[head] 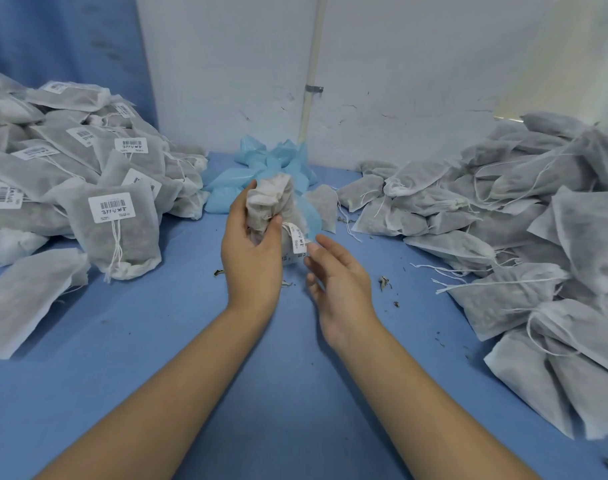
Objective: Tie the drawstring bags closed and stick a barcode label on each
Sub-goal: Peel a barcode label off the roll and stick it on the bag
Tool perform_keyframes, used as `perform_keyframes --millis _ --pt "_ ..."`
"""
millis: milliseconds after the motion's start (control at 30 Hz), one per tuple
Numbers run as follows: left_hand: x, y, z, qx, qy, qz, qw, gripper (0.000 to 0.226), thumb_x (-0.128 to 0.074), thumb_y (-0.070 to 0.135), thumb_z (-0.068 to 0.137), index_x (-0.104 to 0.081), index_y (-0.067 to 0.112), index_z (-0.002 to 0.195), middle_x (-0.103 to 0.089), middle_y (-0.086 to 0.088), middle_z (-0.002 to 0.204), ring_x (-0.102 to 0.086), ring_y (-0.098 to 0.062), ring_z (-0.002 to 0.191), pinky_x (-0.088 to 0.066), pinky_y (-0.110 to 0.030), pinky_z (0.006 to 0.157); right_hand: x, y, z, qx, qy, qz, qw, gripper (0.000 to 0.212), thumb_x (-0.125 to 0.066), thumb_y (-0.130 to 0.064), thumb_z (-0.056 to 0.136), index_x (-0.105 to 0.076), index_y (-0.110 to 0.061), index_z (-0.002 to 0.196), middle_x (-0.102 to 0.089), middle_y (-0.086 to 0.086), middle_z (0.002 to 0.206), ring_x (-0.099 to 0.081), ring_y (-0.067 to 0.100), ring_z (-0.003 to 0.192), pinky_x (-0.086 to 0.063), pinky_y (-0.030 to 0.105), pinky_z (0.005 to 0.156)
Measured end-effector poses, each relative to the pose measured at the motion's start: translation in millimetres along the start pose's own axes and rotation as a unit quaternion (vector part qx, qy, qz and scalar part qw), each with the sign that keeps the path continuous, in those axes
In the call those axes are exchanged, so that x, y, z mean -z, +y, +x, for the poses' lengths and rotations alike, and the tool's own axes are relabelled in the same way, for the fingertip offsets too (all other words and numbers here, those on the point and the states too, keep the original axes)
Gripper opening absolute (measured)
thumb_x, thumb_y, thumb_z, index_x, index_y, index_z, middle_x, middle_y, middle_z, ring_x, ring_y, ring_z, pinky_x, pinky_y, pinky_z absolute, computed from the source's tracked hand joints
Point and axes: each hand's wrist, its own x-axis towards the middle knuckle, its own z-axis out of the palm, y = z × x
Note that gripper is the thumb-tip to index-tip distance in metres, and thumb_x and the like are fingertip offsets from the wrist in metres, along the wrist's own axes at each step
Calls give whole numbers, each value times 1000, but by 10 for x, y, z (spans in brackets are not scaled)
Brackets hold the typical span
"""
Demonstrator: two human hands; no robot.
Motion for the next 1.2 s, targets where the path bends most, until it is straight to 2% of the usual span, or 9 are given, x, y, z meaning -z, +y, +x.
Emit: perform_keyframes --millis 167,300,467,633,767,933,1033,1100,1200 --pt "-3 22 -2 8 3 -14 1000 41 -58 -5 89 -51 1 129 -60 -9 126 -58 -11 113 -48 -17 94 -21 26 -14 -57 -7 -21 998 14 -68 -4 85 -66 -12 96 -67 -5 66 -59 3 57 -46 13 52" --pt "-19 59 -31 -5 -20 -9 1000 39 -57 -4 89 -52 2 127 -60 -7 125 -57 -11 114 -46 -27 100 -7 6 3 -80 -16 -31 996 8 -68 -5 85 -68 -12 87 -66 -5 65 -58 4 57 -46 14 51" --pt "-9 83 -49 -25 -41 3 999 42 -57 -4 89 -52 5 130 -60 -4 126 -56 0 112 -43 -10 93 11 -15 25 -93 -24 -46 994 6 -71 -17 85 -68 -12 85 -65 -5 64 -56 4 53 -47 16 51" --pt "-22 107 -55 -10 -44 -17 999 29 -60 -1 89 -57 5 117 -64 -3 113 -62 -13 107 -49 -26 95 6 -6 14 -92 -49 -76 992 11 -69 -21 87 -66 -13 81 -68 -2 67 -59 6 53 -44 14 46" --pt "-20 104 -19 14 -37 -36 999 15 -63 5 88 -59 13 100 -66 6 95 -63 -2 87 -51 -20 83 1 -11 8 -82 -58 -90 991 16 -70 -25 86 -66 -10 91 -69 1 80 -61 11 66 -50 16 53" --pt "36 36 68 50 -71 -21 996 15 -66 9 87 -59 20 80 -63 10 72 -58 5 61 -45 -11 60 31 -4 20 3 -66 -87 994 28 -70 -11 83 -57 -7 108 -69 4 96 -68 9 80 -55 23 72" --pt "46 -18 76 131 -122 -36 983 6 -67 12 86 -66 18 84 -70 8 73 -65 -2 66 -51 -15 62 67 -21 35 35 -61 -94 993 35 -70 -6 83 -58 -5 115 -70 12 106 -68 22 93 -56 33 85" --pt "51 -40 73 170 -151 -64 972 7 -68 17 86 -68 16 93 -73 6 80 -68 -7 73 -53 -19 65 92 -37 50 34 -58 -72 995 30 -70 -4 82 -61 -5 110 -71 9 97 -69 17 84 -57 29 77" --pt "61 -66 60 206 -200 -88 954 32 -71 26 81 -63 18 111 -75 6 91 -70 -8 83 -53 -17 66 103 -76 65 19 -38 29 999 22 -69 -7 84 -61 -9 104 -70 3 88 -68 10 74 -54 20 64"
